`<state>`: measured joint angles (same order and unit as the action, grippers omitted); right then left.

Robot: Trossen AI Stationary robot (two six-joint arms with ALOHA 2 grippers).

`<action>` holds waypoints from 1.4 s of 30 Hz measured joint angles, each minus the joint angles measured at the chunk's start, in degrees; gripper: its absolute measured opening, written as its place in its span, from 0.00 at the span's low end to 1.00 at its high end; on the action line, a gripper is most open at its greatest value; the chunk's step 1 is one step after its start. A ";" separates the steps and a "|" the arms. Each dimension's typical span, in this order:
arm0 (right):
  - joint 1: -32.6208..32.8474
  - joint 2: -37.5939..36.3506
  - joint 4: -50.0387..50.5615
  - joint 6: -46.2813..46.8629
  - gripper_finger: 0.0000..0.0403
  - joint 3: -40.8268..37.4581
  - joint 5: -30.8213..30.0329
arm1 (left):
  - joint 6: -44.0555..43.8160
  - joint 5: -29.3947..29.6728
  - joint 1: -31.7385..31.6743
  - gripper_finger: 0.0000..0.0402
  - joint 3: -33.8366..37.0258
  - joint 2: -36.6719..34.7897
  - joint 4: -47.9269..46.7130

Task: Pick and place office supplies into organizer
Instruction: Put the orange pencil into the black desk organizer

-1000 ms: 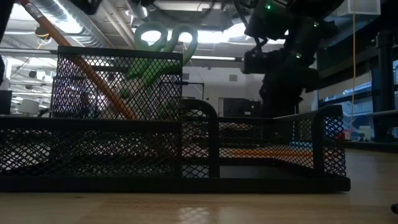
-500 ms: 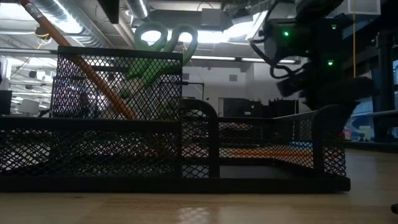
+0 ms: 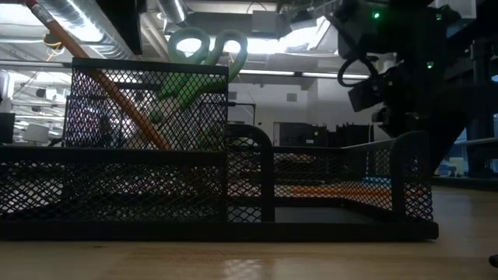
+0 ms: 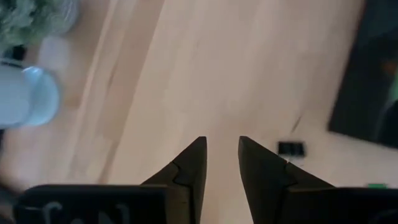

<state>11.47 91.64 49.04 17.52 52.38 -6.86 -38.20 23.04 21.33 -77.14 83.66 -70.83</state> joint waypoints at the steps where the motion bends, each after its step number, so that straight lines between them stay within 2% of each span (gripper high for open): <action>1: 0.44 0.00 0.01 0.09 0.61 0.00 -1.45 | 0.39 0.08 0.06 0.22 2.17 -2.27 2.74; 3: 1.12 0.00 0.02 0.18 0.61 0.00 -3.82 | 1.00 0.77 0.09 0.21 6.60 -6.56 8.40; 8: 1.61 0.00 -1.30 -1.49 0.61 -0.92 -4.08 | 4.76 1.74 0.06 0.20 17.39 -14.51 23.25; 11: 1.47 0.00 -3.60 -2.14 0.61 -3.00 -3.92 | 6.13 2.80 0.06 0.20 22.31 -16.39 30.95; 15: 1.13 0.04 -5.02 -2.62 0.56 -5.76 -2.82 | 6.49 2.98 0.06 0.20 26.10 -16.63 36.75; 20: 1.17 -0.24 -7.28 -2.89 0.48 -7.70 -2.69 | 6.50 2.98 0.06 0.19 29.02 -16.62 40.97; 25: 0.47 -0.22 -8.15 -5.23 0.40 -7.82 -1.87 | 5.95 2.93 0.06 0.19 30.27 -16.60 41.31; 31: -3.15 -0.14 -8.80 -8.87 0.35 -7.88 3.82 | 5.97 2.88 0.06 0.19 30.31 -16.62 42.41; 42: -7.83 0.77 -10.27 -11.86 0.22 -7.93 6.08 | 5.82 2.83 0.06 0.18 30.31 -16.61 42.80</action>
<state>3.64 92.40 38.77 5.66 44.45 -0.78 -32.37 25.87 21.39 -46.83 67.05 -28.03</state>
